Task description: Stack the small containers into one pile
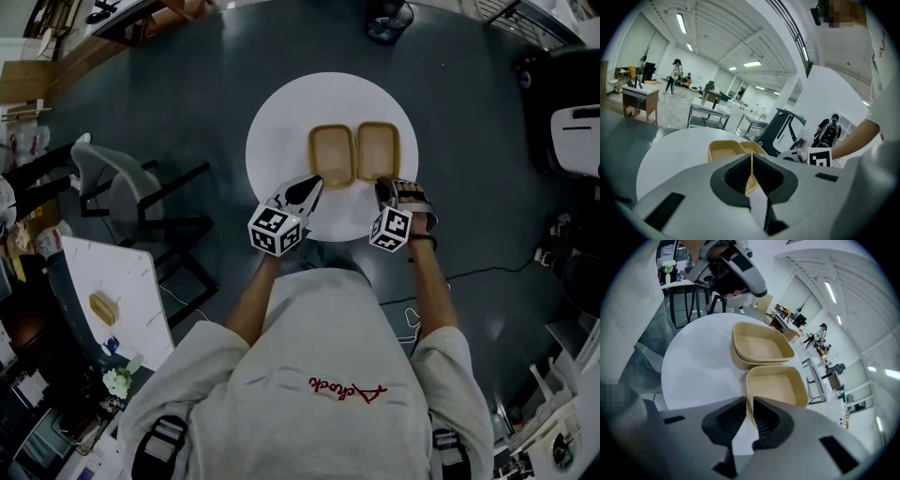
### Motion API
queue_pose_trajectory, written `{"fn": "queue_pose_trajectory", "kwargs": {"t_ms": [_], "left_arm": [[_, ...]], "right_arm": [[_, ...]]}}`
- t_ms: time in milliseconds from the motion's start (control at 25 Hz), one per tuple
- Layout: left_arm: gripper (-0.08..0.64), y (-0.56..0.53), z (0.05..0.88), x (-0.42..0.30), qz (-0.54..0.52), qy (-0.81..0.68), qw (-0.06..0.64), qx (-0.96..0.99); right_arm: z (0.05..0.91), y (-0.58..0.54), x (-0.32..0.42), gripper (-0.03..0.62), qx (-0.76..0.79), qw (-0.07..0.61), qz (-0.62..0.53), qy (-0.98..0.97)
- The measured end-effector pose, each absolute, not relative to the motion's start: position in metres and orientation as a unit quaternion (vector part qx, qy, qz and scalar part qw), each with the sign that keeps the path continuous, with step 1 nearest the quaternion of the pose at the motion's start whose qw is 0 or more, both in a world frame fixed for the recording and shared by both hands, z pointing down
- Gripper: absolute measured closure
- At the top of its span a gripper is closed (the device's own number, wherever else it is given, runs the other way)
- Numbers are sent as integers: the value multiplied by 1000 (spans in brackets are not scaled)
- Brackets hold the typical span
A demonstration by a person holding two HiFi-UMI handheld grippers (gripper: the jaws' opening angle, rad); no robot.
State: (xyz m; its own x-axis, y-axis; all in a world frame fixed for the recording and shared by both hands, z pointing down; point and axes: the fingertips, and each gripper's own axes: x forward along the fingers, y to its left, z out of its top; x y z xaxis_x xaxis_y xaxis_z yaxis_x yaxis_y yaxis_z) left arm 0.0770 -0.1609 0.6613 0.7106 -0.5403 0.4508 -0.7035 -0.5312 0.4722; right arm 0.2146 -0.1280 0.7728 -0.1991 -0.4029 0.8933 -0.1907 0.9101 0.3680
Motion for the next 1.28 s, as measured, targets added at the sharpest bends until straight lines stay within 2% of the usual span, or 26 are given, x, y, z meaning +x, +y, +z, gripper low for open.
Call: {"fn": "queue_pose_trajectory", "kwargs": {"t_ms": [280,1280], "left_arm": [[537,-159,660,72,125,-366,325,863],[537,-151,600,75,87,-371,266,885]], "right_arm": [[772,-133,217,563,197,609,-97,-762],[703,-131,216,563,250,598,-168,-742]]}}
